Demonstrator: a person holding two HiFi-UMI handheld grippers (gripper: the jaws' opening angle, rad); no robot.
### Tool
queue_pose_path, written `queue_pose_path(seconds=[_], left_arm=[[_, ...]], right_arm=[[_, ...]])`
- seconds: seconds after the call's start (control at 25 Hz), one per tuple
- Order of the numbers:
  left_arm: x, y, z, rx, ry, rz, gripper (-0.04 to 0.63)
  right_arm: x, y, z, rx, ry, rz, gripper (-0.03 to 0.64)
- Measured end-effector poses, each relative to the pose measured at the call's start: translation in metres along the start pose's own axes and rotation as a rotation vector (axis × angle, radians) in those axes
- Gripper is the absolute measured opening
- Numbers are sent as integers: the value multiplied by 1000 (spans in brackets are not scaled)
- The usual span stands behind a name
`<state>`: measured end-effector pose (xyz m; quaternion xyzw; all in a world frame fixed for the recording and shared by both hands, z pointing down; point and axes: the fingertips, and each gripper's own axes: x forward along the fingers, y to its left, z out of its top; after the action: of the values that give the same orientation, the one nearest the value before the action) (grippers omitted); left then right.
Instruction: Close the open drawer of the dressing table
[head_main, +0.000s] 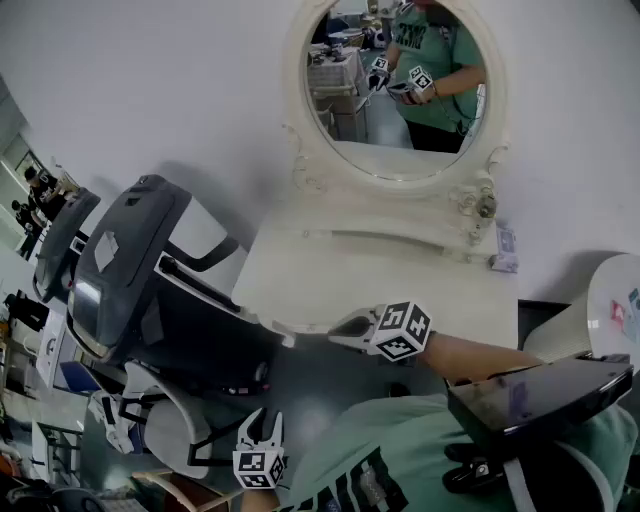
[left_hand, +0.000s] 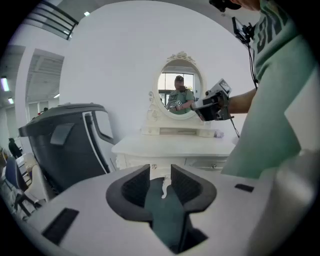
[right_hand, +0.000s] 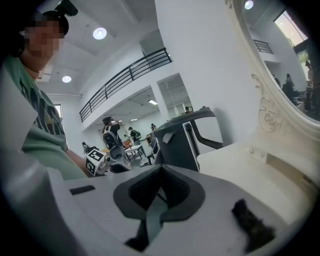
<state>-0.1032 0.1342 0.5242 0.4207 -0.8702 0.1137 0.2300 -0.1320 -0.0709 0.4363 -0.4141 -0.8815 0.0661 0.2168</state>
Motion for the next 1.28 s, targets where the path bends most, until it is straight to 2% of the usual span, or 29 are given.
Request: queue_pose_path(seconds=[0.12, 0.32, 0.48, 0.6, 0.76, 1.0, 1.16, 1.28], left_arm=[[26, -24, 37, 19, -31, -25, 118], [77, -59, 100, 40, -66, -78, 46], [121, -90, 137, 8, -76, -139, 18], [148, -119, 156, 13, -63, -198, 12], [175, -140, 174, 85, -18, -273, 12], [206, -151, 192, 142, 4, -363, 12], [226, -140, 201, 152, 6, -432, 11], [246, -122, 213, 158, -13, -520, 11]], right_arm=[[-38, -28, 5, 13, -41, -35, 11], [-98, -76, 11, 26, -104, -77, 11], [-139, -109, 2, 47, -128, -95, 11], [-163, -126, -9, 83, -149, -106, 11], [-184, -143, -25, 138, -190, -137, 11], [-201, -166, -49, 226, -218, -211, 11], [-198, -179, -46, 243, -228, -271, 11], [-190, -193, -37, 250, -235, -349, 11]])
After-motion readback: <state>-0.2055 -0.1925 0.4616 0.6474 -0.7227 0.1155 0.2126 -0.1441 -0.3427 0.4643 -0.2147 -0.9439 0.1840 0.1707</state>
